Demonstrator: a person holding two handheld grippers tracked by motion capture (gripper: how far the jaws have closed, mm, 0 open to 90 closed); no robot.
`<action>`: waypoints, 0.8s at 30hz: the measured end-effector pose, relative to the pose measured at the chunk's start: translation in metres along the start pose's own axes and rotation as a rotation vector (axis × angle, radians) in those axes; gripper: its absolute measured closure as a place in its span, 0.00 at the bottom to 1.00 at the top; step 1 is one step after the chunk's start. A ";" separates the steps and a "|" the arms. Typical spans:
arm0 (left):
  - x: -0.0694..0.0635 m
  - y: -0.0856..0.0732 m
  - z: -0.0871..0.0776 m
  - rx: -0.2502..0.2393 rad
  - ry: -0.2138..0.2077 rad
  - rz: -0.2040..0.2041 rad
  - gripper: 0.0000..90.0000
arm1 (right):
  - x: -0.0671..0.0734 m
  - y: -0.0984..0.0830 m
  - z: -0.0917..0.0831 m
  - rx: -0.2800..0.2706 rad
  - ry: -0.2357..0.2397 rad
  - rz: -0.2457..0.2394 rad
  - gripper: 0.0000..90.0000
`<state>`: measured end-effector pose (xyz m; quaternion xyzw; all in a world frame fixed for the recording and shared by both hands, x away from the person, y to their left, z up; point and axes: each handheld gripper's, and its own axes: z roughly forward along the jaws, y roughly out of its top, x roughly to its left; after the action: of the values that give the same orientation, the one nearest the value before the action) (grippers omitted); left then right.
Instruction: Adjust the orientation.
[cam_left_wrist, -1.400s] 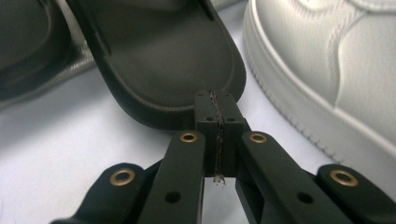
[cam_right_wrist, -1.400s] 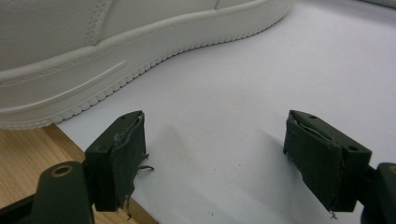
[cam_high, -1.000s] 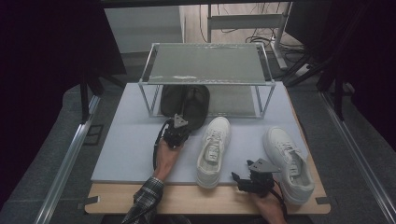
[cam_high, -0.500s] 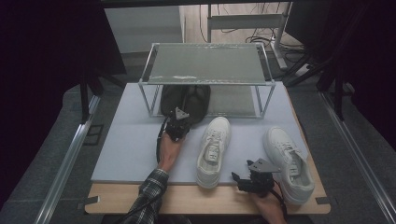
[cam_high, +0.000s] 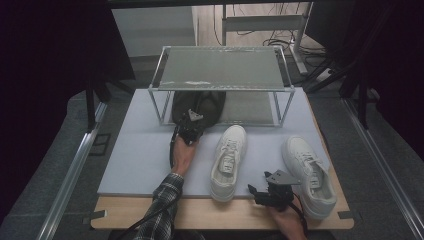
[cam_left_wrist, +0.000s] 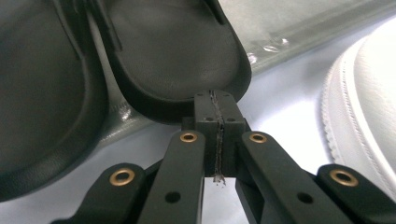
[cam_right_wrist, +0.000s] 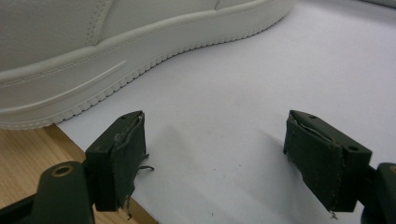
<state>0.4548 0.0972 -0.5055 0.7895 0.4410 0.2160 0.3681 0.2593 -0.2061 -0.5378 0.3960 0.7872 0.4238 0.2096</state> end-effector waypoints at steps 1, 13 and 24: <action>0.001 0.001 0.001 0.001 0.001 -0.002 1.00 | 0.000 0.000 0.000 0.000 0.000 0.000 0.24; 0.004 0.001 -0.006 -0.026 -0.056 -0.065 1.00 | 0.000 0.000 0.000 0.000 0.001 0.000 0.24; 0.000 -0.002 -0.024 -0.049 -0.112 -0.052 0.91 | 0.000 0.000 0.000 0.000 0.000 0.000 0.24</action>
<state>0.4375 0.1074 -0.4916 0.7794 0.4345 0.1727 0.4171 0.2592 -0.2061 -0.5378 0.3959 0.7872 0.4238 0.2096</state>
